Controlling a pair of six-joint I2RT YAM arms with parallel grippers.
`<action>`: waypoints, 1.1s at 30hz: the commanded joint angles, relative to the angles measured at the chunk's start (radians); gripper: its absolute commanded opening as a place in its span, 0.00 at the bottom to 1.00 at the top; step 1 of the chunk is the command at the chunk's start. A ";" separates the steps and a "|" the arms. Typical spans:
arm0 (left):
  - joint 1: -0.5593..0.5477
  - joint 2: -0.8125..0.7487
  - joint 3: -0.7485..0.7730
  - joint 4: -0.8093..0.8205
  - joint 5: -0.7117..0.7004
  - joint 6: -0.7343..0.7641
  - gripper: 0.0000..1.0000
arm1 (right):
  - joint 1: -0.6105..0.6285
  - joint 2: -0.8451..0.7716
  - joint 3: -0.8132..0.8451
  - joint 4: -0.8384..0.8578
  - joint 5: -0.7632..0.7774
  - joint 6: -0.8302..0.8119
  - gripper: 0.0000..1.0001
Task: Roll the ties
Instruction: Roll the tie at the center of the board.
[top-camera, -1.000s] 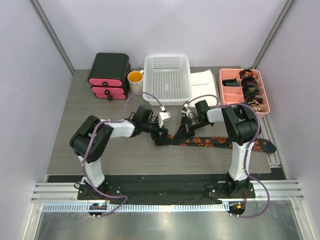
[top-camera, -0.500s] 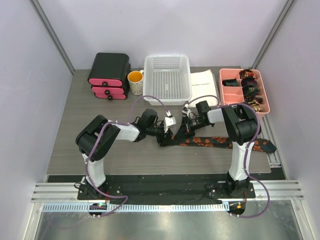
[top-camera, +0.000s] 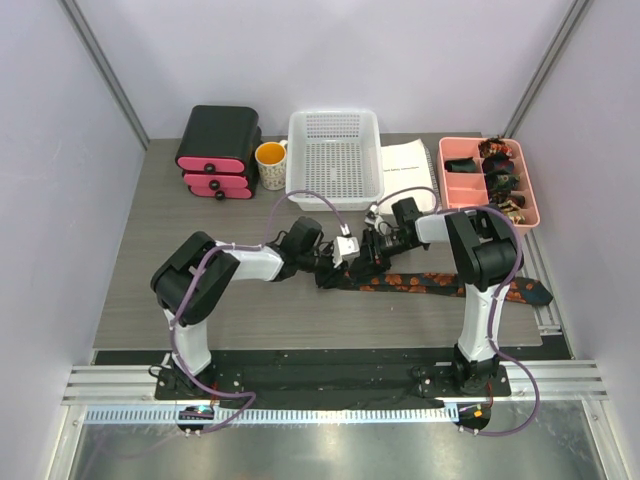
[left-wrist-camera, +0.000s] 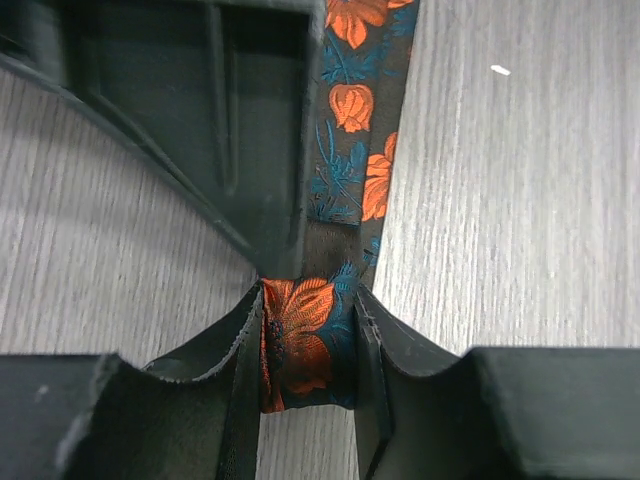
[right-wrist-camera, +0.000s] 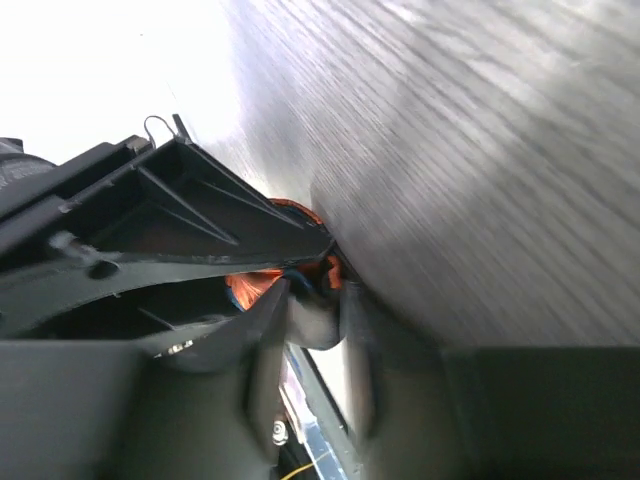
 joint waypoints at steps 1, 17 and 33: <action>-0.031 -0.005 0.005 -0.220 -0.190 0.063 0.26 | -0.028 -0.103 0.060 -0.151 0.100 -0.035 0.49; -0.103 0.024 0.079 -0.352 -0.377 0.112 0.36 | 0.048 -0.086 0.031 -0.115 0.052 0.071 0.49; -0.039 -0.031 0.050 -0.301 -0.261 0.011 0.66 | -0.020 0.000 0.011 -0.221 0.109 -0.146 0.01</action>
